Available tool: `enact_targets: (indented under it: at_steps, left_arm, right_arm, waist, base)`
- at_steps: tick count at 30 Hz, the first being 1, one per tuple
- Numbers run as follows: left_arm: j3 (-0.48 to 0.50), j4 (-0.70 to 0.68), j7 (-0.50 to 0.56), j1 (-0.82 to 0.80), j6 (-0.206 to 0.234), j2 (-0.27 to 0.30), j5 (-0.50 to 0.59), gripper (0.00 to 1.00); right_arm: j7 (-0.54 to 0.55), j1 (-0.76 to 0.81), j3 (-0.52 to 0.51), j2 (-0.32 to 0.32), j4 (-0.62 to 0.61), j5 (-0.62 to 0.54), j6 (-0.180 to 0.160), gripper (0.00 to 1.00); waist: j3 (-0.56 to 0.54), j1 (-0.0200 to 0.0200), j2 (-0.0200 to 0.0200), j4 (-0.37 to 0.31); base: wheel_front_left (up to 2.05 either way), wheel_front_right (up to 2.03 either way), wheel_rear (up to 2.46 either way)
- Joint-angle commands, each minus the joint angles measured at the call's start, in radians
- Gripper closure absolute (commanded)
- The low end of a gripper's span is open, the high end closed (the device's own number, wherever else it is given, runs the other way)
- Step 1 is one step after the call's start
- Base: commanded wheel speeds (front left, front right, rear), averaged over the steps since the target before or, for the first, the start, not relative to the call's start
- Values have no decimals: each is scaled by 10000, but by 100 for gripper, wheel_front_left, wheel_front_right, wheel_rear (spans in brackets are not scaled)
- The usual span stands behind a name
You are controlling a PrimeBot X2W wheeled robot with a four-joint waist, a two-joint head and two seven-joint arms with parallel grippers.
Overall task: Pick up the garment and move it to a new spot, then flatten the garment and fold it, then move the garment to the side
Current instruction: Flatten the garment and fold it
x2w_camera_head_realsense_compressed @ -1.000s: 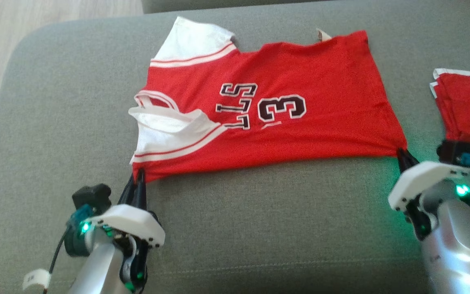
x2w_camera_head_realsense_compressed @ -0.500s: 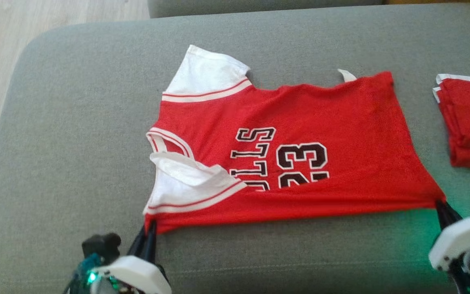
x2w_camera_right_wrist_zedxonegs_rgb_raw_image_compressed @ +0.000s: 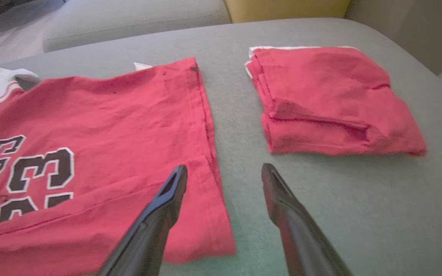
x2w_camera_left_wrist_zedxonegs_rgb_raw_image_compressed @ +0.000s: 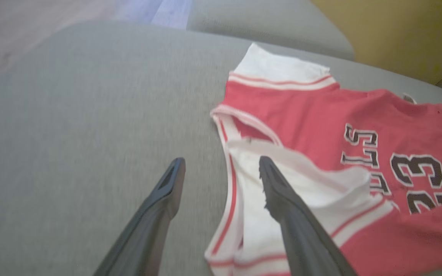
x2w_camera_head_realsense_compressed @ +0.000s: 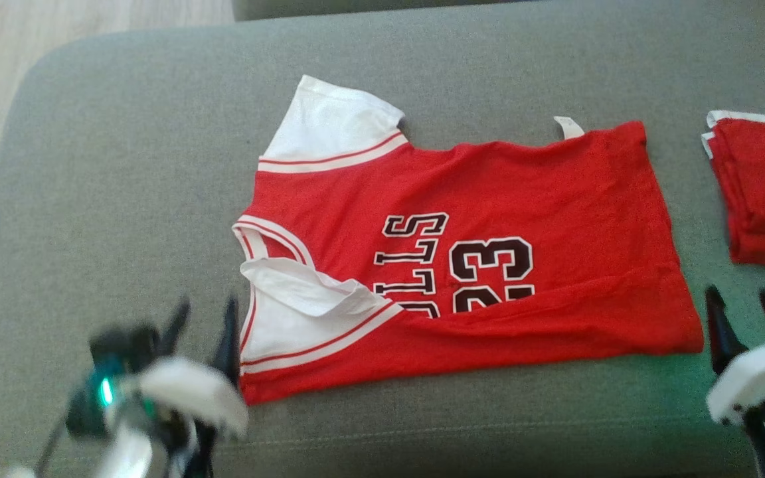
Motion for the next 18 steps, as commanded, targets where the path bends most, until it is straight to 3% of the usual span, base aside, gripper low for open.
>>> enact_targets:
  at_steps: [1,6,11,18]
  left_arm:
    - [402,-465,30,-978,-6,197,132,0]
    - [146,-354,767,-3897,-838,693,436,0]
    - [-234,1235,1883,-6925,-1957,973,398,0]
    - [-877,3692,3143,-9982,-2572,1210,359,0]
  right_arm:
    - [-93,-473,305,-77,-432,15,-4,0]
    - [-166,-1104,1088,-31,-489,65,-4,0]
    - [-394,-1895,1646,-15,-393,101,-4,0]
    - [-750,-2557,2179,-6,-80,304,-4,0]
  waist:
    - [116,1,0,-44]
    - [870,1,0,-258]
    - [1804,1,0,-693]
    - [2942,1,0,-1332]
  base:
    - [0,0,0]
    - [0,0,0]
    - [0,0,0]
    - [0,0,0]
